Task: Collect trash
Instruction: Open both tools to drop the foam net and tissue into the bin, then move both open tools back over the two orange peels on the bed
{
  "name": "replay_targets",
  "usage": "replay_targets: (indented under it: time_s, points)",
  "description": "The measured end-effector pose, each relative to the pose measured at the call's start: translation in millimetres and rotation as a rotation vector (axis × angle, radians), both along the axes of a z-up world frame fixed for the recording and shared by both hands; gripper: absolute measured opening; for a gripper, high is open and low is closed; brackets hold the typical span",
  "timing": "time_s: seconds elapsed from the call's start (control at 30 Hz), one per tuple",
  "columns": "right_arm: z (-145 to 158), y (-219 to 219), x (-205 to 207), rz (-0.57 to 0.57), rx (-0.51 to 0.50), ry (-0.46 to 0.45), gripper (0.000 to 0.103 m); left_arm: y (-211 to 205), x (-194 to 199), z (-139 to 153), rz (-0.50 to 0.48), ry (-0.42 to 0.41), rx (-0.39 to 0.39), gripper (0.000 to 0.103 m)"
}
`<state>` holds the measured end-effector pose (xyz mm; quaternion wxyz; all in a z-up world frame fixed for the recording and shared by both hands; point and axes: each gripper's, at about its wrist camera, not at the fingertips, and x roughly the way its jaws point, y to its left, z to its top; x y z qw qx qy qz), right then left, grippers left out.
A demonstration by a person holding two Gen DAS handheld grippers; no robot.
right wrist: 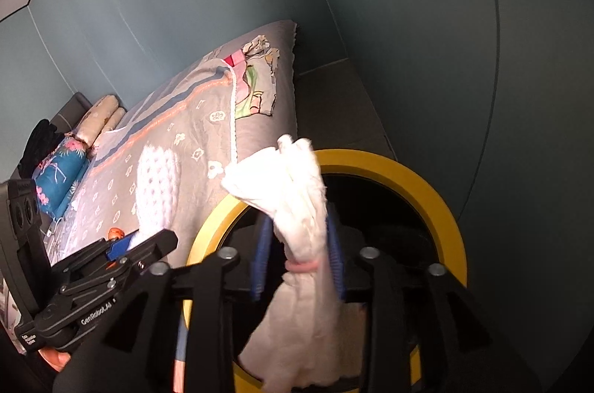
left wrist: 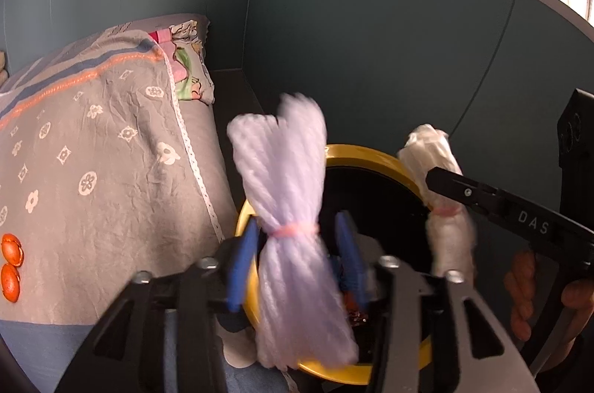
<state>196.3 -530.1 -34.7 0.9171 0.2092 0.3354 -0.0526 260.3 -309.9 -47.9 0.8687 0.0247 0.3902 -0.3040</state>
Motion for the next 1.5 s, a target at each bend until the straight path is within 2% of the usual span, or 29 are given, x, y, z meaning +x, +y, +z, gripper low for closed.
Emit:
replay_targets:
  time_s: [0.07,0.13,0.4,0.6,0.9,1.2,1.33,1.5]
  points:
    - [0.3,-1.4,-2.8,-0.008,0.004,-0.002,0.039,1.5,-0.6,0.6,0.004,-0.002,-0.001,0.054]
    - [0.3,-2.9,-5.7,-0.019,0.011,-0.008,0.05,5.5,-1.2,1.8,0.016,-0.007,-0.007,0.062]
    - [6.4,-3.0,-12.6,-0.037,0.024,-0.025,0.062,35.3,-3.6,9.1,0.087,-0.057,-0.011,0.085]
    - [11.6,10.3,-9.3,0.006,0.032,-0.033,0.071,76.6,-2.7,15.1,0.183,-0.115,-0.011,0.094]
    - [26.5,68.6,17.4,0.143,0.02,-0.05,0.072,145.6,0.2,22.0,0.304,-0.168,0.025,0.095]
    - [48.5,150.9,44.9,0.294,-0.018,-0.055,0.073,210.7,-3.0,30.3,0.4,-0.198,0.038,0.095]
    - [52.9,186.1,58.3,0.35,-0.045,-0.043,0.073,236.4,-1.4,28.1,0.446,-0.216,0.058,0.095]
    - [58.2,227.4,75.9,0.424,-0.047,-0.021,0.073,270.2,8.6,18.5,0.502,-0.201,0.07,0.095]
